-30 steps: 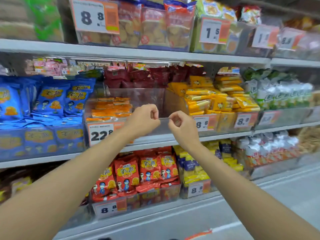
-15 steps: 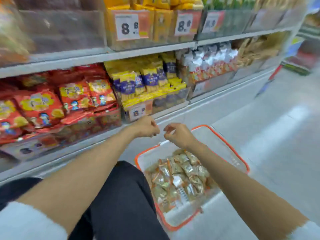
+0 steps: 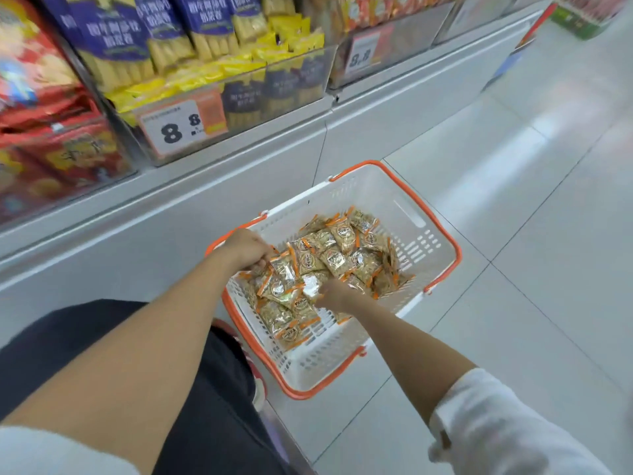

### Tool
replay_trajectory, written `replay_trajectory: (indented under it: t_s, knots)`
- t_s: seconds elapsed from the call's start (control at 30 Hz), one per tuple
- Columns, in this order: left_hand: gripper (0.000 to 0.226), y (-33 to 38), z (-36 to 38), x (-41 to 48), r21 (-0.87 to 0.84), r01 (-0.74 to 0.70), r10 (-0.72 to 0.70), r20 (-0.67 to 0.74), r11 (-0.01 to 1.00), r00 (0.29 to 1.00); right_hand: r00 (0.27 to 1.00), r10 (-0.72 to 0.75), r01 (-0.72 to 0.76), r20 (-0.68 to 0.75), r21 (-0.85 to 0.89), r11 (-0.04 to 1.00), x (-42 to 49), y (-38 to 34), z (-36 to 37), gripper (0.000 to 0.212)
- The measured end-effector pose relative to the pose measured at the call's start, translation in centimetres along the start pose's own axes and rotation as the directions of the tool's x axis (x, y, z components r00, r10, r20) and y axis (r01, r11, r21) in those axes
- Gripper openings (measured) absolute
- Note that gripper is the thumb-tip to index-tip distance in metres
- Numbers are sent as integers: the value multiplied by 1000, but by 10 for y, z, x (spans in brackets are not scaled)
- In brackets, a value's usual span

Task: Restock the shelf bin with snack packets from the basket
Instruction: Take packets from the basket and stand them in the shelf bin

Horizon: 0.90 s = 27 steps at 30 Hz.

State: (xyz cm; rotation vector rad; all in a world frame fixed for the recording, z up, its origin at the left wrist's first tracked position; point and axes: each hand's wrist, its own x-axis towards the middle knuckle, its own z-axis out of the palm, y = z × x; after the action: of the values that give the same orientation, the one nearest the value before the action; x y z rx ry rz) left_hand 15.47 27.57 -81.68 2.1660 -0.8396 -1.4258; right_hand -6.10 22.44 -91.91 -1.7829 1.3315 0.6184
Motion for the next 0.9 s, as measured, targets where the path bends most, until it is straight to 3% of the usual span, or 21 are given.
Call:
replay_trajectory:
  t_s: [0.17, 0.23, 0.4, 0.43, 0.5, 0.63, 0.77, 0.9]
  knots:
    - [17, -3, -3, 18, -128, 45, -57, -91, 991, 994, 990, 136, -138, 28, 306, 942, 39, -1, 25, 79]
    - [16, -7, -4, 25, -151, 67, -83, -102, 986, 991, 987, 159, -149, -2, 337, 930, 52, -6, 28, 85]
    - [17, -20, -5, 37, -136, 108, -121, -90, 985, 989, 978, 209, -188, 16, 513, 838, 77, -28, 29, 57]
    - [18, -21, -5, 39, -137, 113, -125, -88, 984, 988, 982, 191, -168, 7, 510, 844, 81, -33, 32, 61]
    - [19, -20, -5, 42, -147, 110, -124, -91, 983, 988, 987, 159, -129, -32, 439, 889, 90, -42, 44, 67]
    - [20, -19, -3, 41, -142, 99, -107, -48, 985, 993, 966, 148, -125, -210, 121, 985, 106, -55, 73, 67]
    - [15, -23, -4, 39, -146, 96, -102, -37, 985, 994, 953, 118, -188, -280, -241, 952, 115, -64, 82, 88]
    - [12, -28, -9, 43, -211, 100, -118, -76, 972, 990, 945, -9, -125, -327, -388, 913, 110, -57, 72, 60]
